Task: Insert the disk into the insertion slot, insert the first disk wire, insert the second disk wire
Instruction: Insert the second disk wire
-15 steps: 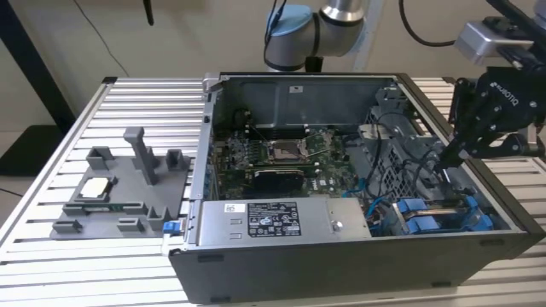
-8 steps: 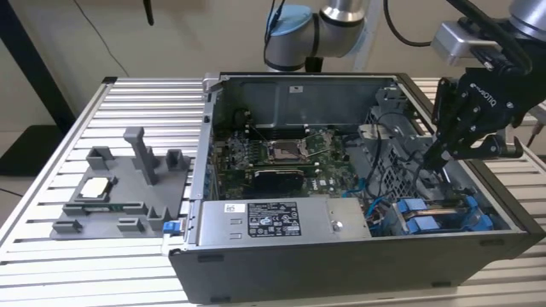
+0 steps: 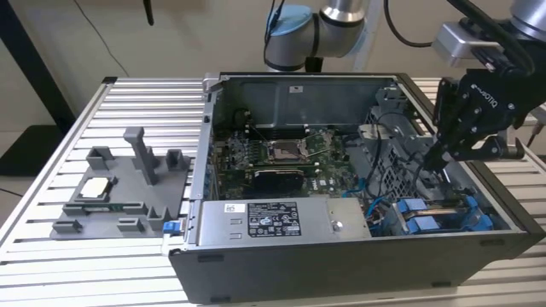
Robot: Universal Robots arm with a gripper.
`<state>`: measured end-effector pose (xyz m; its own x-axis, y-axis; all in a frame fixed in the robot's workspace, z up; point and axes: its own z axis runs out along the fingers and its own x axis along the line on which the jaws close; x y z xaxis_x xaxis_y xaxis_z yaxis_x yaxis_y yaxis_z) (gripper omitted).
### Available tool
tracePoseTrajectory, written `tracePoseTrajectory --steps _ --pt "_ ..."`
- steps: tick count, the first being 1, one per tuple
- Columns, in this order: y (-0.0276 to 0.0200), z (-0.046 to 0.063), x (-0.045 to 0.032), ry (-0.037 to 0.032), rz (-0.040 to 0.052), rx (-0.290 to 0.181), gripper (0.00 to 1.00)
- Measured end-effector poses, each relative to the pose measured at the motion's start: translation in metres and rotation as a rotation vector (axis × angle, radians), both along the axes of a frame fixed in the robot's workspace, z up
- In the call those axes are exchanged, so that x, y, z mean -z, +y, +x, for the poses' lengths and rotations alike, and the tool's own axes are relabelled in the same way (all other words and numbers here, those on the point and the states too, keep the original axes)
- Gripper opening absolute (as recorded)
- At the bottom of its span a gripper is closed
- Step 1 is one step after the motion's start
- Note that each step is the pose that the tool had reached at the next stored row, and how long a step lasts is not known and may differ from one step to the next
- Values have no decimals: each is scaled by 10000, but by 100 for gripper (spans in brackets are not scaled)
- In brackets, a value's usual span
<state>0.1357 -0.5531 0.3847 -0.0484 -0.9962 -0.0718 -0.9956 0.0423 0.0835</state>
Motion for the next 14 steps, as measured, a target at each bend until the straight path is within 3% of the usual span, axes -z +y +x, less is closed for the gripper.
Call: tracePoseTrajectory --steps 14 --pt "-337 0 36 0 -14 -2 16"
